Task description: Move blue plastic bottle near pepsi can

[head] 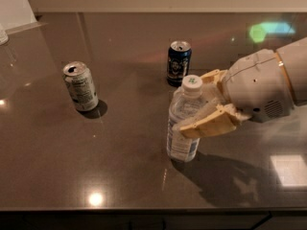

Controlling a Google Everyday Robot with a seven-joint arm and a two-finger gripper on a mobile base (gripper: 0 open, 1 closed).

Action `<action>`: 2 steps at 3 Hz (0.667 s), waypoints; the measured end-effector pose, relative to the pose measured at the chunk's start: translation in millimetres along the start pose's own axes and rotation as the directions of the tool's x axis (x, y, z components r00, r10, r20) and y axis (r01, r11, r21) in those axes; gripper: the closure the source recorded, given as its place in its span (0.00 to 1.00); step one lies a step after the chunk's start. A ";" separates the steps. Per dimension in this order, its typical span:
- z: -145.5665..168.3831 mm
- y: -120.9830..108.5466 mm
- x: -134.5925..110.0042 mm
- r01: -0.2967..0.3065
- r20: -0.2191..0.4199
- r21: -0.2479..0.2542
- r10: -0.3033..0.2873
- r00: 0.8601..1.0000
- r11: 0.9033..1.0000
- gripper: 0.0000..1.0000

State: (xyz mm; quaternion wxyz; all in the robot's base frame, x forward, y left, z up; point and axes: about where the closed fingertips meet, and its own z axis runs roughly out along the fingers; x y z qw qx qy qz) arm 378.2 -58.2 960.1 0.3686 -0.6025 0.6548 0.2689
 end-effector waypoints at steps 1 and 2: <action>-28.2 -18.9 -13.9 -0.009 0.010 0.073 0.009 1.000 0.997 0.99; -56.0 -41.2 -27.8 -0.021 0.022 0.147 0.018 1.000 0.989 1.00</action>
Offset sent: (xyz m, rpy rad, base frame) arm 0.0601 -0.0625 0.0967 0.0455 -0.1165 -0.2253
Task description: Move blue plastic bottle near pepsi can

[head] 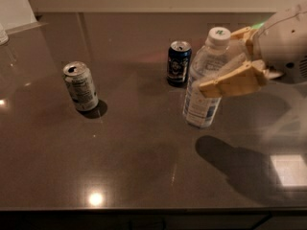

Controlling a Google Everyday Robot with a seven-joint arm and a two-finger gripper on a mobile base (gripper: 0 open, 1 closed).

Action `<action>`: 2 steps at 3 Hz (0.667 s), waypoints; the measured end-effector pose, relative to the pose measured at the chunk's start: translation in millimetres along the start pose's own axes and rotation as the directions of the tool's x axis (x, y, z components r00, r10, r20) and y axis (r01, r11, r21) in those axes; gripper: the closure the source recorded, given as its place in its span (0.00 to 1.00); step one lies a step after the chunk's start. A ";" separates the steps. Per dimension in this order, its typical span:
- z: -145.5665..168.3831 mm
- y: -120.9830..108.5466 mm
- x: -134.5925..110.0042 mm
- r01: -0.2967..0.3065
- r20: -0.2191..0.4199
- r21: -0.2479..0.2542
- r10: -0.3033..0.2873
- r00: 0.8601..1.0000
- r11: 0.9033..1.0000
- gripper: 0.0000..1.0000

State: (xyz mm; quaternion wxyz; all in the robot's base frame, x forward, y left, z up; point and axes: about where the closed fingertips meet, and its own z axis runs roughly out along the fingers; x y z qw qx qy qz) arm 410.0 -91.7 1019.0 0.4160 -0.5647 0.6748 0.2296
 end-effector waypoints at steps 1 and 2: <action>-13.6 -29.5 -11.4 -0.021 0.014 0.063 0.020 1.000 0.998 1.00; -11.5 -61.7 -12.5 -0.058 0.021 0.102 0.056 0.998 0.993 1.00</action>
Offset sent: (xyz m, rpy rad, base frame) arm 0.0979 -0.0285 0.0256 0.0561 0.0009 -0.1793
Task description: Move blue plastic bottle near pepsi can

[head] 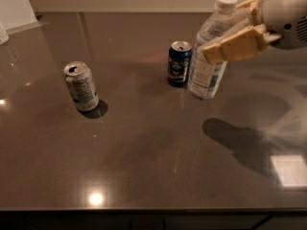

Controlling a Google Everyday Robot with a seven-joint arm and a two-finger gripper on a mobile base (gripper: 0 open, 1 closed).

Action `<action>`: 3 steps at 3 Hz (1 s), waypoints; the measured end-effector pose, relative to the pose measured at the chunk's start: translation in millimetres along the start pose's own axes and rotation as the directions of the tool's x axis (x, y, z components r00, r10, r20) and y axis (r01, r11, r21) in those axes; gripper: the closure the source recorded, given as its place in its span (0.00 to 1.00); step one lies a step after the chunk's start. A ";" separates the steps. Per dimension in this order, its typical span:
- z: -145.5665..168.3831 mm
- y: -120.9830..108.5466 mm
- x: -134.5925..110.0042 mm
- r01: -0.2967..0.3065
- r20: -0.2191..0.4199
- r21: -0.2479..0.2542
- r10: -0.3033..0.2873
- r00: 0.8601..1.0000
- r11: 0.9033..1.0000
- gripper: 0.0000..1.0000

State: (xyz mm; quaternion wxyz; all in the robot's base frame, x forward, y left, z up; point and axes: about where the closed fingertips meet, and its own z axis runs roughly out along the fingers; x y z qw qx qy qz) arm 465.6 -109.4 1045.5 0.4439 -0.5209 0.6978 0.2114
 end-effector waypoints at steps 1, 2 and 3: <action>15.4 -26.0 5.4 -0.025 -0.016 0.008 0.025 1.000 1.000 1.00; 33.1 -50.0 17.7 -0.054 -0.040 0.015 0.054 0.998 0.998 1.00; 43.6 -68.6 29.2 -0.085 -0.041 0.026 0.086 0.995 0.996 1.00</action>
Offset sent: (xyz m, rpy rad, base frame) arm 0.0926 -0.0110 -0.0440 -0.0282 0.0848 -0.0833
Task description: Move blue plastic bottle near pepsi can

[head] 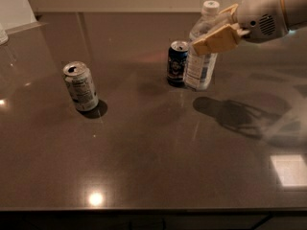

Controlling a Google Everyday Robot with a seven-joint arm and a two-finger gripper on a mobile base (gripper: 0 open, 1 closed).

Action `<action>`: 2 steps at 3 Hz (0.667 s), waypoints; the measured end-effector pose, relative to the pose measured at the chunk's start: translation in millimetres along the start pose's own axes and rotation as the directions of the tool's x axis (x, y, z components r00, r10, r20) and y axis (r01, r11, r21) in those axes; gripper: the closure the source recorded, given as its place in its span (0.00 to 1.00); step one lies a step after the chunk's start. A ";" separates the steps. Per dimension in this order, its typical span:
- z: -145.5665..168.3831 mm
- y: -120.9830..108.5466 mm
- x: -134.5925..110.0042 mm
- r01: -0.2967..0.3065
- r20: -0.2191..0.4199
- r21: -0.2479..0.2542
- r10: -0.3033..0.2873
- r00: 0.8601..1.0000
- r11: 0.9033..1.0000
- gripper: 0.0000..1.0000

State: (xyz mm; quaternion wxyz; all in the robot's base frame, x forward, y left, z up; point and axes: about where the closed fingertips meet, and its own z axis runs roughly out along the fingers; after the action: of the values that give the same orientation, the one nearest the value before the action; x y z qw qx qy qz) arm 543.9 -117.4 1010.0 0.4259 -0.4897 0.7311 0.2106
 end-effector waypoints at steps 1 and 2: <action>6.4 -15.4 9.1 -0.028 0.023 0.010 0.028 0.999 1.000 1.00; 12.3 -28.3 20.1 -0.051 0.033 0.018 0.050 0.998 0.999 1.00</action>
Offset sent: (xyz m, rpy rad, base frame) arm 0.0434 -0.0280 -0.0356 0.0665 0.0246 -0.0698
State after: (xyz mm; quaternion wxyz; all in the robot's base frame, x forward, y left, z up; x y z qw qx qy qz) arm 571.2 -131.4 989.6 0.4367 -0.4637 0.7381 0.2224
